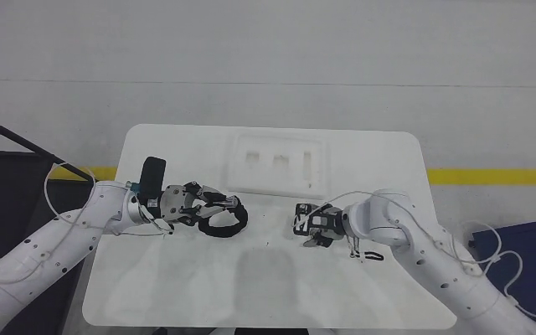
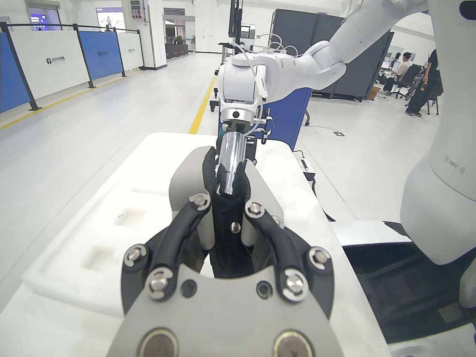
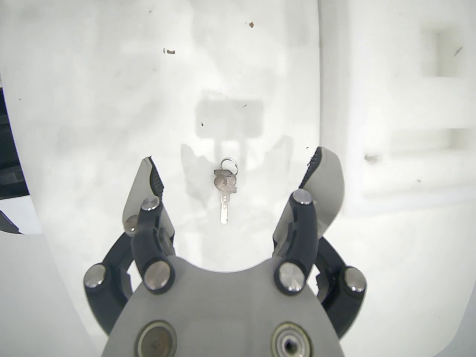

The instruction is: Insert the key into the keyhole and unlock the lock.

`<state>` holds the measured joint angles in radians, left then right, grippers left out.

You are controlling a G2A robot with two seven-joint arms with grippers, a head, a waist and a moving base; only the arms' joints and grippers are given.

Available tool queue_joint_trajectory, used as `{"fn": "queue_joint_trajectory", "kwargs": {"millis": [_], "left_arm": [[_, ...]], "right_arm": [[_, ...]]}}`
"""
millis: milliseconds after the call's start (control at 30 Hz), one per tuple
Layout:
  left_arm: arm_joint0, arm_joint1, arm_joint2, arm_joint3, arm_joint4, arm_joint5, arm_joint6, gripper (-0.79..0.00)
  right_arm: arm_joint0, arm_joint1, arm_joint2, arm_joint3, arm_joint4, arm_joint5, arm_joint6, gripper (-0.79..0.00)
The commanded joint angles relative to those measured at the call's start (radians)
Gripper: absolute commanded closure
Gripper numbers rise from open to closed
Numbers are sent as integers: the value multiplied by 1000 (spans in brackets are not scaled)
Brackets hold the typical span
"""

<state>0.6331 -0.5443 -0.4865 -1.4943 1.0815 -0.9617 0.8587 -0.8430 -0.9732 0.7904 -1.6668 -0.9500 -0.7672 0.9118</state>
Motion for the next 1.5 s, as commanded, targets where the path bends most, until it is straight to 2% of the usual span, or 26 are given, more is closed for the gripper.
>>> {"fn": "queue_joint_trajectory", "kwargs": {"millis": [0,133,233,267,433,467,667,733,967,1233,1300,1333,1467], "left_arm": [[0,0,0,0,0,0,0,0],[0,0,0,0,0,0,0,0],[0,0,0,0,0,0,0,0],[0,0,0,0,0,0,0,0],[0,0,0,0,0,0,0,0],[0,0,0,0,0,0,0,0],[0,0,0,0,0,0,0,0],[0,0,0,0,0,0,0,0],[0,0,0,0,0,0,0,0],[0,0,0,0,0,0,0,0],[0,0,0,0,0,0,0,0],[0,0,0,0,0,0,0,0],[0,0,0,0,0,0,0,0]], "right_arm": [[5,-4,-15,12,-15,1,0,-640],[21,-13,-34,44,-31,5,-9,-616],[35,-19,-45,59,-35,6,-9,-496],[40,-21,-51,63,-43,6,-4,-480],[56,-32,-77,84,-63,12,6,-489],[57,-33,-80,88,-64,13,6,-449],[67,-42,-100,98,-84,16,11,-379],[69,-45,-106,101,-90,16,13,-329],[77,-53,-119,119,-79,8,27,-339],[89,-61,-129,137,-52,-2,42,-302],[92,-62,-130,140,-50,-3,43,-249],[93,-63,-131,142,-50,-4,44,-194],[95,-66,-135,147,-47,-5,47,-175]]}}
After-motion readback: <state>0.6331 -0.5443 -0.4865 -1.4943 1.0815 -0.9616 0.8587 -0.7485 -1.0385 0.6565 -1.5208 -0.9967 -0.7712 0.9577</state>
